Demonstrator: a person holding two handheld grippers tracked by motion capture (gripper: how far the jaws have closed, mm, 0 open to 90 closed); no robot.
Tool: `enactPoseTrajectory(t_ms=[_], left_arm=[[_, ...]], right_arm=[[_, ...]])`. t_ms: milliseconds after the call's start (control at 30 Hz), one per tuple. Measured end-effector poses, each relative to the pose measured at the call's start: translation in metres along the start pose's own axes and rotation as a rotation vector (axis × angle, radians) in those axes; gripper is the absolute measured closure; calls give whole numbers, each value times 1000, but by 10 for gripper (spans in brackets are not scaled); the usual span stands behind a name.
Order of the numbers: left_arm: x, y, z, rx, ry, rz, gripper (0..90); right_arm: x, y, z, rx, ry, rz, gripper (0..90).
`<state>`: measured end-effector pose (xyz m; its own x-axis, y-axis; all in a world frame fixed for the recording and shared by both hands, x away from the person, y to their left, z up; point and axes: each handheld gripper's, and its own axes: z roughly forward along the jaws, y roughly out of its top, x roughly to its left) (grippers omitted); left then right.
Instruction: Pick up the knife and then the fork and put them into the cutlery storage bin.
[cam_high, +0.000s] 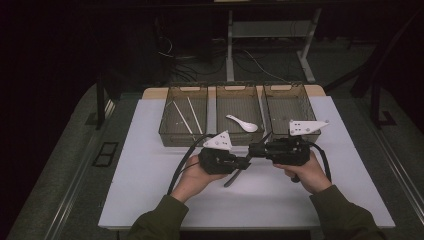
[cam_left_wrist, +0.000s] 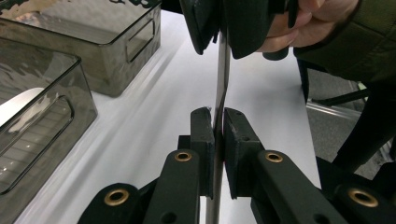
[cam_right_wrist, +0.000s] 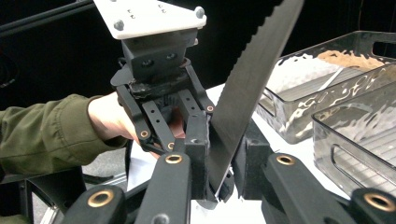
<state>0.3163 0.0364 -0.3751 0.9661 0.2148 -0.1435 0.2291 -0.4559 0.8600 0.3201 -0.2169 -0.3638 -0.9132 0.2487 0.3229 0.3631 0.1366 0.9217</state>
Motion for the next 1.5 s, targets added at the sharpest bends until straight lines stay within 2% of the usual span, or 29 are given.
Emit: enactPoseTrajectory(t_ms=[200,367,467,500,600,700,733,833,867,1000,1133,1233,1333,1367,1433,1500], left_arm=[[1,0,1,-16,-10,5,819],[3,0,0,-29,-18,9,808],[1,0,0,-40,-11,18,798],[0,0,-1,-50,-2,27,789],[0,0,-5,-59,6,36,678],[1,-1,-12,-52,30,50,615],[1,-3,-14,-53,33,43,615],[1,-8,-20,-52,58,31,549],[1,-12,-25,-47,77,31,541],[2,-19,-33,-39,96,19,490],[2,-29,-45,-50,126,-4,455],[2,-37,-54,-57,156,-16,436],[2,-48,-64,-61,194,-27,395],[3,-51,-67,-59,205,-28,395],[2,-59,-72,-58,238,-34,346],[2,-66,-76,-43,261,-55,333]], right_arm=[[1,4,2,0,19,-10,823],[1,7,3,4,0,-24,880],[0,7,2,-1,-3,-10,882],[0,7,2,-2,-4,-6,883],[0,8,0,7,-34,-15,883],[-3,8,-4,0,-53,0,883],[-3,8,-4,0,-53,0,883],[-6,11,-13,-16,-91,5,883],[-7,11,-15,-18,-100,7,883],[-10,15,-24,-31,-139,9,883],[-13,19,-31,-42,-177,15,883],[-15,21,-34,-46,-190,11,883],[-19,25,-40,-49,-228,11,883],[-19,25,-40,-49,-228,11,883],[-23,28,-47,-59,-258,28,883],[-24,29,-49,-60,-269,29,883]])
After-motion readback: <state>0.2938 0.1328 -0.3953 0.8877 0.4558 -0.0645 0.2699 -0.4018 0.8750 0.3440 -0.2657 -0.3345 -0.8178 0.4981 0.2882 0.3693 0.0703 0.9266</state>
